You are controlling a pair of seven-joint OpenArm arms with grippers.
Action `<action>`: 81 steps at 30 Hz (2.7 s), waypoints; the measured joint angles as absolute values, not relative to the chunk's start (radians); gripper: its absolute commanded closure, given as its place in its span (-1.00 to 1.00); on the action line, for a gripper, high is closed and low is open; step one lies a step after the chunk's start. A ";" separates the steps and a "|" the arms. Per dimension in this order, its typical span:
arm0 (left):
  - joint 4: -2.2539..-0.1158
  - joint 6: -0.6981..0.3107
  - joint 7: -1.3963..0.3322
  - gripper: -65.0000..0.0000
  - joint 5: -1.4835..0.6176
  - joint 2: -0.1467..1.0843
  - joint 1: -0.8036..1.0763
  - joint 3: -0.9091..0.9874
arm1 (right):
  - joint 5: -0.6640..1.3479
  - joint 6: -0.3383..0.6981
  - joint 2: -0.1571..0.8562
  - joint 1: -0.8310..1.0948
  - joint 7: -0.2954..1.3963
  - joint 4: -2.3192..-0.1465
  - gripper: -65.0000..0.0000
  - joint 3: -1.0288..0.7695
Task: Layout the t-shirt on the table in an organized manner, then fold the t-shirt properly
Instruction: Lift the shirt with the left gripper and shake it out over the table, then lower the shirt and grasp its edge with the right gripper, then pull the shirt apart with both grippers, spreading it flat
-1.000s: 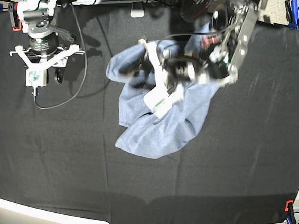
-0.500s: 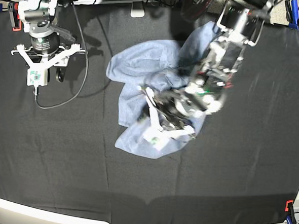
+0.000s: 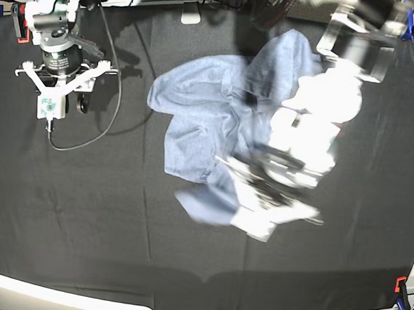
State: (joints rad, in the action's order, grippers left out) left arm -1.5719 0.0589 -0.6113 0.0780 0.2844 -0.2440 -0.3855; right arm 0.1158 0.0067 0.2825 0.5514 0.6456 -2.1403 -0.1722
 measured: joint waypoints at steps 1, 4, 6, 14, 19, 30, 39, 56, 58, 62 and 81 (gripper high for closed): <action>-1.569 0.064 -0.618 1.00 0.075 0.318 -0.244 -0.352 | 0.142 0.028 0.282 0.551 0.645 -2.140 0.39 -0.172; -1.541 0.070 -0.581 1.00 0.014 0.408 -0.229 -0.234 | 0.170 0.054 0.282 0.551 0.645 -2.140 0.39 -0.172; -1.513 0.071 -0.538 1.00 -0.035 0.454 -0.208 -0.163 | 0.170 0.053 0.282 0.551 0.645 -2.140 0.39 -0.172; -1.297 -0.036 -0.451 1.00 -0.183 0.527 -0.172 -0.012 | 0.220 0.075 0.276 0.548 0.646 -2.140 0.39 -0.172; -1.154 -0.136 -0.385 1.00 -0.274 0.526 -0.172 -0.009 | 0.264 0.180 0.229 0.548 0.636 -2.140 0.16 -0.172; -1.136 -0.226 -0.393 0.42 -0.318 0.525 -0.178 -0.009 | 0.207 0.220 0.157 0.419 0.633 -1.959 0.14 0.028; -1.136 -0.226 -0.393 0.42 -0.318 0.527 -0.178 -0.009 | 0.177 0.194 0.088 0.328 0.650 -1.815 0.14 0.058; -1.136 -0.226 -0.394 0.42 -0.318 0.527 -0.178 -0.009 | 0.260 0.191 0.086 0.263 0.660 -1.703 0.93 0.045; -1.136 -0.226 -0.397 0.42 -0.318 0.526 -0.178 -0.009 | 0.255 0.191 0.086 0.263 0.661 -1.708 1.00 0.045; -1.136 -0.226 -0.399 0.42 -0.317 0.527 -0.178 -0.009 | 0.094 0.202 0.083 0.263 0.692 -1.799 1.00 0.012; -1.403 -0.443 -0.682 0.42 -0.635 0.459 -0.138 0.041 | 0.064 0.206 0.334 0.343 0.745 -1.850 1.00 -0.284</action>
